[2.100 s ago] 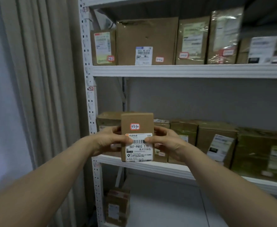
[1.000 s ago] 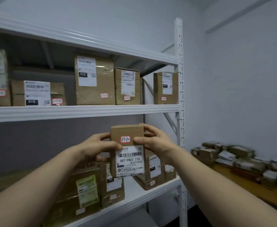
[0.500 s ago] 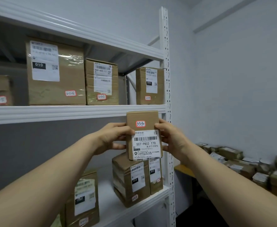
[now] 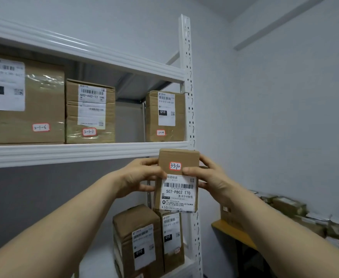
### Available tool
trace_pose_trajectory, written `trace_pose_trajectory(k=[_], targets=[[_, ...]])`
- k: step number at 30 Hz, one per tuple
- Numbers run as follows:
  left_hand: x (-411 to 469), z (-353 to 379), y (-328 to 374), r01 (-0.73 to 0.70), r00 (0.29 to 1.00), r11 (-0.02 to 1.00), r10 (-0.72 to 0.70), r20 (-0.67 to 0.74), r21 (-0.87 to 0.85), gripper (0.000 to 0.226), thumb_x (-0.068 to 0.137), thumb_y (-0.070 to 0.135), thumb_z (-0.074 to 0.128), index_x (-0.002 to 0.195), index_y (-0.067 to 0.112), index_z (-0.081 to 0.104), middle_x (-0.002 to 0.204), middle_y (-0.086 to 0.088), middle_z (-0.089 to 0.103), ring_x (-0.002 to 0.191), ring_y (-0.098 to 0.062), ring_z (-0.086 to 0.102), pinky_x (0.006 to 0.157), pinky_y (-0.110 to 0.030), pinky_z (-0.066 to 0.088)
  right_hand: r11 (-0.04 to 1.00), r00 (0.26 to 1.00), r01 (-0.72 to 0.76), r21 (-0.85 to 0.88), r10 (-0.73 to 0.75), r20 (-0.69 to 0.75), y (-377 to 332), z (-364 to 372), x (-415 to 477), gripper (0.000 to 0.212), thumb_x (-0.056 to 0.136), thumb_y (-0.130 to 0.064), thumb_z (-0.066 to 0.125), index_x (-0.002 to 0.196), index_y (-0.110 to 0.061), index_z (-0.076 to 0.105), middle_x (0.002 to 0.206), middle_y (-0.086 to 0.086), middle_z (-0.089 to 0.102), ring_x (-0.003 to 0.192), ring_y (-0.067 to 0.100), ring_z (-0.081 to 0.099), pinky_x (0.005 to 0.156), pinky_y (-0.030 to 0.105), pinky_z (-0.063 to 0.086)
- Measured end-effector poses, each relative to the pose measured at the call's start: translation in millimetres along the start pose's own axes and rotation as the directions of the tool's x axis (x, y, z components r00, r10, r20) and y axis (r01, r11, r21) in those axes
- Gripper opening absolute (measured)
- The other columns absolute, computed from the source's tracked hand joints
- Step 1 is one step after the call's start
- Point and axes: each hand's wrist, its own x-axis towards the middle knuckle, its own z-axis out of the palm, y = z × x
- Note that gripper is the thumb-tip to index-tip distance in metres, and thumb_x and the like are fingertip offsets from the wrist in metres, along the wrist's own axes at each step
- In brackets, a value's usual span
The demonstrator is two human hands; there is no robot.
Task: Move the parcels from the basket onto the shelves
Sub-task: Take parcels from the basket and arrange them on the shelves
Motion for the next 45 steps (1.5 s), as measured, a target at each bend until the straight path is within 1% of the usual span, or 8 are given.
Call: trace_pose_trajectory(k=[3, 8, 12, 17, 24, 33, 39, 45], targets=[[15, 16, 12, -0.025, 0.996, 0.997, 0.018, -0.09, -0.078, 0.051, 0.05, 0.025, 0.075, 0.1, 0.026, 0.064, 0.1, -0.001, 0.066, 0.097, -0.015, 0.059, 0.096, -0.039, 0.048, 1.0, 0.999, 0.016, 0.014, -0.016, -0.029, -8, -32, 9, 0.089, 0.063, -0.015, 0.082, 0.138, -0.036, 0.039, 0.102, 0.007, 0.07, 0.102, 0.023, 0.066, 0.1, 0.048, 0.047], [39, 12, 38, -0.146, 0.859, 0.982, 0.065, -0.508, -0.122, 0.006, 0.087, 0.02, 0.061, 0.084, 0.016, 0.064, 0.091, -0.006, 0.055, 0.083, -0.015, 0.054, 0.078, -0.033, 0.054, 0.999, 0.998, 0.023, 0.027, -0.022, -0.06, -17, -65, 32, 0.086, 0.073, -0.002, 0.076, 0.142, -0.035, 0.036, 0.107, 0.011, 0.063, 0.103, 0.026, 0.063, 0.092, 0.048, 0.052], [64, -4, 50, -0.159, 0.723, 0.986, 0.154, -0.673, 0.054, 0.026, 0.088, 0.006, 0.06, 0.114, 0.002, 0.062, 0.101, -0.011, 0.059, 0.085, -0.019, 0.056, 0.071, -0.028, 0.055, 0.998, 0.996, 0.052, 0.019, -0.05, -0.069, -24, -81, 61, 0.066, 0.071, 0.0, 0.076, 0.126, -0.028, 0.055, 0.103, 0.006, 0.068, 0.103, 0.024, 0.064, 0.094, 0.049, 0.051], [104, -24, 58, -0.088, 0.654, 0.977, 0.204, -0.729, 0.194, 0.043, 0.088, 0.007, 0.063, 0.13, 0.003, 0.054, 0.125, -0.015, 0.059, 0.11, -0.028, 0.058, 0.098, -0.04, 0.048, 0.992, 0.99, 0.129, -0.007, -0.13, -0.061, -35, -83, 96, 0.046, 0.069, -0.002, 0.075, 0.107, -0.025, 0.063, 0.103, 0.004, 0.071, 0.102, 0.025, 0.065, 0.095, 0.048, 0.049], [156, -38, 72, -0.014, 0.682, 0.963, 0.207, -0.702, 0.27, 0.063, 0.091, 0.014, 0.061, 0.144, -0.001, 0.029, 0.146, -0.017, 0.039, 0.131, -0.032, 0.041, 0.101, -0.036, 0.037, 0.974, 0.973, 0.223, -0.03, -0.224, -0.052, -46, -84, 140, 0.047, 0.076, -0.002, 0.068, 0.118, -0.021, 0.058, 0.1, 0.006, 0.068, 0.097, 0.023, 0.063, 0.082, 0.039, 0.052], [205, -48, 53, 0.074, 0.77, 0.988, 0.03, -0.638, 0.136, 0.048, 0.089, 0.007, 0.062, 0.13, 0.006, 0.037, 0.116, -0.009, 0.045, 0.111, -0.025, 0.045, 0.086, -0.034, 0.033, 0.972, 0.971, 0.235, -0.023, -0.235, -0.035, -37, -101, 183, 0.043, 0.076, -0.001, 0.063, 0.113, -0.023, 0.059, 0.093, 0.004, 0.067, 0.088, 0.02, 0.063, 0.08, 0.039, 0.052], [208, -56, 50, 0.116, 0.79, 0.988, -0.027, -0.613, 0.106, 0.041, 0.087, 0.01, 0.067, 0.123, 0.005, 0.047, 0.12, -0.009, 0.059, 0.11, -0.025, 0.054, 0.083, -0.037, 0.042, 0.971, 0.972, 0.235, 0.04, -0.236, 0.019, -36, -104, 210, 0.035, 0.078, -0.002, 0.062, 0.105, -0.024, 0.059, 0.09, 0.003, 0.066, 0.084, 0.018, 0.062, 0.073, 0.034, 0.05], [188, -66, 56, 0.146, 0.755, 0.986, -0.058, -0.653, 0.081, 0.039, 0.088, 0.004, 0.064, 0.124, 0.003, 0.05, 0.115, -0.014, 0.064, 0.108, -0.028, 0.06, 0.1, -0.044, 0.047, 0.97, 0.968, 0.226, 0.094, -0.234, 0.086, -34, -101, 228, 0.032, 0.079, -0.004, 0.06, 0.106, -0.022, 0.058, 0.09, 0.003, 0.064, 0.084, 0.018, 0.061, 0.075, 0.034, 0.05]])
